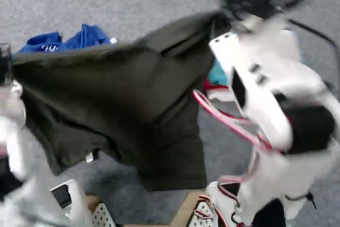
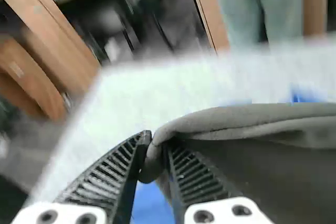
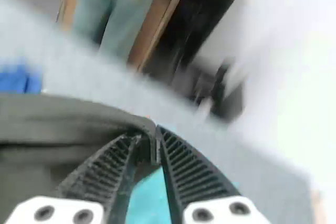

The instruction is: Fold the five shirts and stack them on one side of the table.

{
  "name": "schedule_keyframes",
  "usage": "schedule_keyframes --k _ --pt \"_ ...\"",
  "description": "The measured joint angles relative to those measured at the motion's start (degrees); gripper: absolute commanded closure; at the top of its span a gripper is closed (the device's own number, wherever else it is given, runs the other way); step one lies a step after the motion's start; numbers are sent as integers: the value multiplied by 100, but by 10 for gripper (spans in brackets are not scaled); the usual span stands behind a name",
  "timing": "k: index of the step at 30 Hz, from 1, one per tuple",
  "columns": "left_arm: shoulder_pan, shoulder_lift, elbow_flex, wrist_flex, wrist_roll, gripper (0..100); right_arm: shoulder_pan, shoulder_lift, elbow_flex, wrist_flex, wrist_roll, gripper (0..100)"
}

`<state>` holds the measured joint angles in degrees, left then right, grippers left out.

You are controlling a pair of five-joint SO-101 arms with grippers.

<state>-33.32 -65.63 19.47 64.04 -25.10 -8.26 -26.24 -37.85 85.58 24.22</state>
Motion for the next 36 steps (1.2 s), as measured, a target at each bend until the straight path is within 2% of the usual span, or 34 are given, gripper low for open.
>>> schedule_keyframes --k 6,13,16,22,27,29,31,33,36 --pt "-26 -782 -1116 264 9 971 62 -132 -1688 -70 -18 985" --pt "-774 -1512 -1864 290 9 971 677 -193 -2611 -563 -26 985" --pt "-949 -1846 -1881 440 9 971 738 -202 -2804 -774 -26 985" --pt "-976 -2418 -1837 1380 -141 971 747 -202 -2822 -985 -26 985" --pt "-976 -2629 -633 1521 -176 970 571 -35 -1793 -985 185 985" --pt "-967 -2629 114 1266 -176 970 299 220 -1257 -1011 387 985" --pt "-738 -2620 1073 642 -176 970 62 475 -598 -1213 571 985" --pt "-387 -2532 2233 -431 -176 970 -79 765 132 -1618 642 985" --pt "132 -2040 4070 -2637 -176 970 -202 1415 1116 -2567 668 985"
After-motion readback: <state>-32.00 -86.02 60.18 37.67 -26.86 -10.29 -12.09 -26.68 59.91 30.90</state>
